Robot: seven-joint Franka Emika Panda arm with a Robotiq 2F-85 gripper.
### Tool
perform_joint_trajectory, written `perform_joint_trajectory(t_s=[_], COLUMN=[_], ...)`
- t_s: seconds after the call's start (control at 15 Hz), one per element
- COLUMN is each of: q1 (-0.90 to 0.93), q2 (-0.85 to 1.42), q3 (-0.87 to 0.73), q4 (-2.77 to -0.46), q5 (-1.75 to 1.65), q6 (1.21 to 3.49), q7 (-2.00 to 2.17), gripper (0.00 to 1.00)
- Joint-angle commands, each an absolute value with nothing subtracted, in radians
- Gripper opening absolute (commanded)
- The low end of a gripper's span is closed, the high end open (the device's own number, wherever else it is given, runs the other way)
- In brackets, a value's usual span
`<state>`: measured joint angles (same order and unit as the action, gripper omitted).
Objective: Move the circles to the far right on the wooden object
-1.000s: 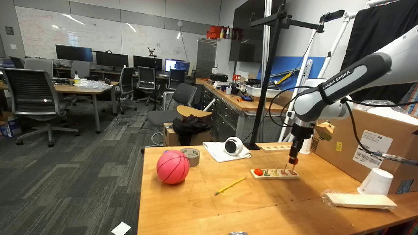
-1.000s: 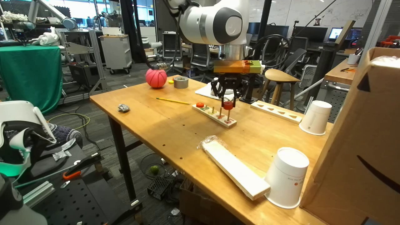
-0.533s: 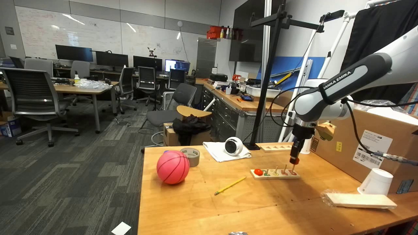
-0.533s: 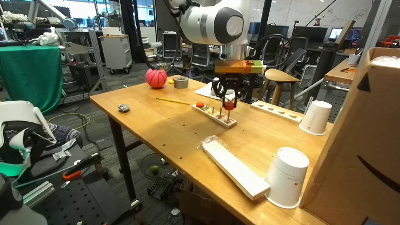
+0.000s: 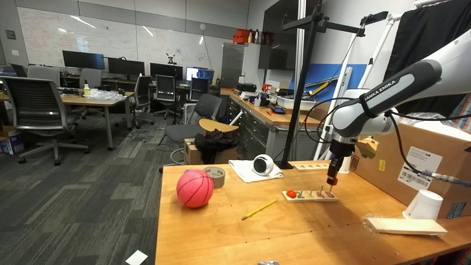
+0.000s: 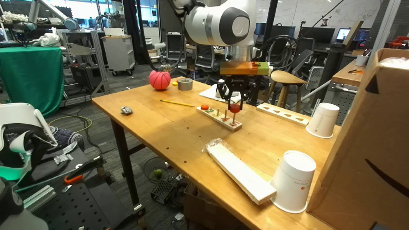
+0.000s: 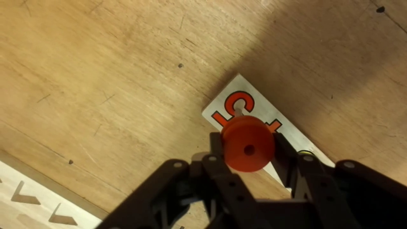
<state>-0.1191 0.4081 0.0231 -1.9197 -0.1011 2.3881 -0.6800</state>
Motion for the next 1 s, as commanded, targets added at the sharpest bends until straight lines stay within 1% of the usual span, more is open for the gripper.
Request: perform_joint_trajectory(t_s=[0.0,0.93], q1=[-0.123,-0.128], q2=[0.435,0.447], q3=[0.019,0.007], q4=[-1.901,-1.889], q5=[-0.116,-0.134], q6=[2.399,2.395], q7=[-0.677,-0.678], gripper=[0.21,0.21])
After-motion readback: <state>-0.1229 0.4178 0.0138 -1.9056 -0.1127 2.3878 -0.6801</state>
